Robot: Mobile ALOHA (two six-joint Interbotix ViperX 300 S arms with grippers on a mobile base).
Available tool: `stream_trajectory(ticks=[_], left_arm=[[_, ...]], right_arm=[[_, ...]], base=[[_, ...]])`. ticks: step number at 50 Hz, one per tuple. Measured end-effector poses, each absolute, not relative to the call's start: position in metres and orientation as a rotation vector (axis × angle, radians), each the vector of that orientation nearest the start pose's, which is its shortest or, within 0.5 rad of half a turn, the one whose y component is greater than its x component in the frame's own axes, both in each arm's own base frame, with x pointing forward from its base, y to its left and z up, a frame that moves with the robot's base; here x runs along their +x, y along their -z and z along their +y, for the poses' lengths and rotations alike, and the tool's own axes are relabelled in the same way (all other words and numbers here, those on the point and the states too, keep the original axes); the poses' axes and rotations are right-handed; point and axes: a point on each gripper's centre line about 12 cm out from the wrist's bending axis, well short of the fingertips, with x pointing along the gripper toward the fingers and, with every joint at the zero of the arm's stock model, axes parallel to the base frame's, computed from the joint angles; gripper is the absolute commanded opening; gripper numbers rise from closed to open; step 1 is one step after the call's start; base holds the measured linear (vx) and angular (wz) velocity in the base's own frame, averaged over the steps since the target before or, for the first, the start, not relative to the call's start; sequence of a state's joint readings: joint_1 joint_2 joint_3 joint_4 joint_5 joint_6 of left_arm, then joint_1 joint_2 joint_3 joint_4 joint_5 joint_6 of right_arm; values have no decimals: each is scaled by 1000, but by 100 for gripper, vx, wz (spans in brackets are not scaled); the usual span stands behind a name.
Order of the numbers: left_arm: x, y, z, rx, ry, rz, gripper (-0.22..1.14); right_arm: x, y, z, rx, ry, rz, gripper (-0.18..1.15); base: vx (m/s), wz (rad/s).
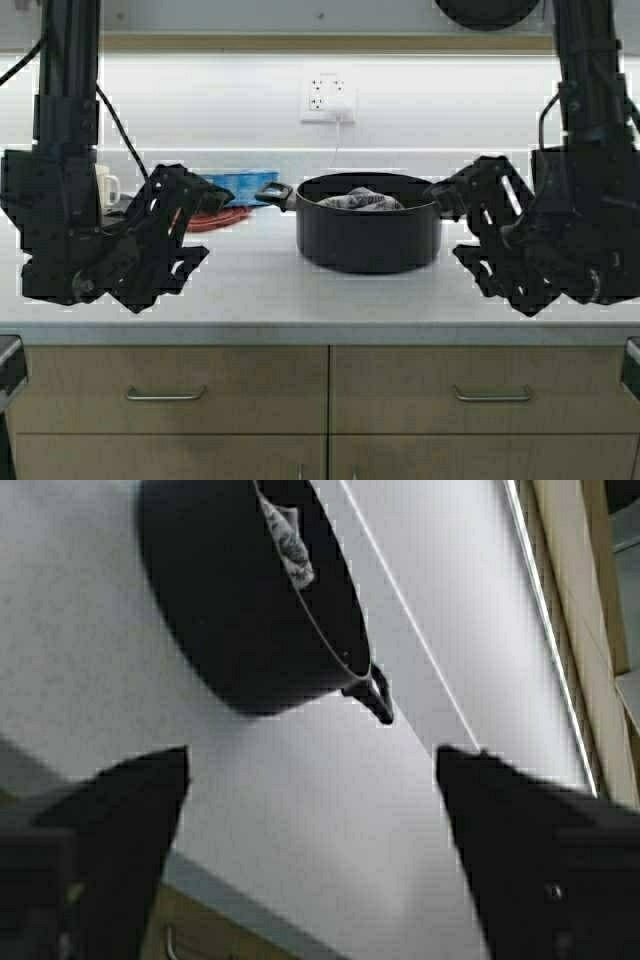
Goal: Open the cabinet, put the pot inside, then close it
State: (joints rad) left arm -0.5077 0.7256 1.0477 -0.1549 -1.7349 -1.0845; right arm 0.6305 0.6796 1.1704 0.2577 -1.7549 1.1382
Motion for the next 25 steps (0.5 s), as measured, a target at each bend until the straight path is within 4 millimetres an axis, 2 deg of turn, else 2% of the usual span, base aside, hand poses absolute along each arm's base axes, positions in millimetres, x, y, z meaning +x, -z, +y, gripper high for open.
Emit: stream_trajectory(ticks=[8,18,25], left_arm=[[276,-20,-124,-1018,279,176,103],[286,-23,-117,-1026,257,131,103],[286,-22,-113,-1025,247,133,103]], right_arm=[[246,-26,139,1008,-331,235,103],[263,-17,145,1032,-332,200,103],[265,-11,144,1025,-317,204,103]], base=[[27,-8],[22,-5],[19,-1]])
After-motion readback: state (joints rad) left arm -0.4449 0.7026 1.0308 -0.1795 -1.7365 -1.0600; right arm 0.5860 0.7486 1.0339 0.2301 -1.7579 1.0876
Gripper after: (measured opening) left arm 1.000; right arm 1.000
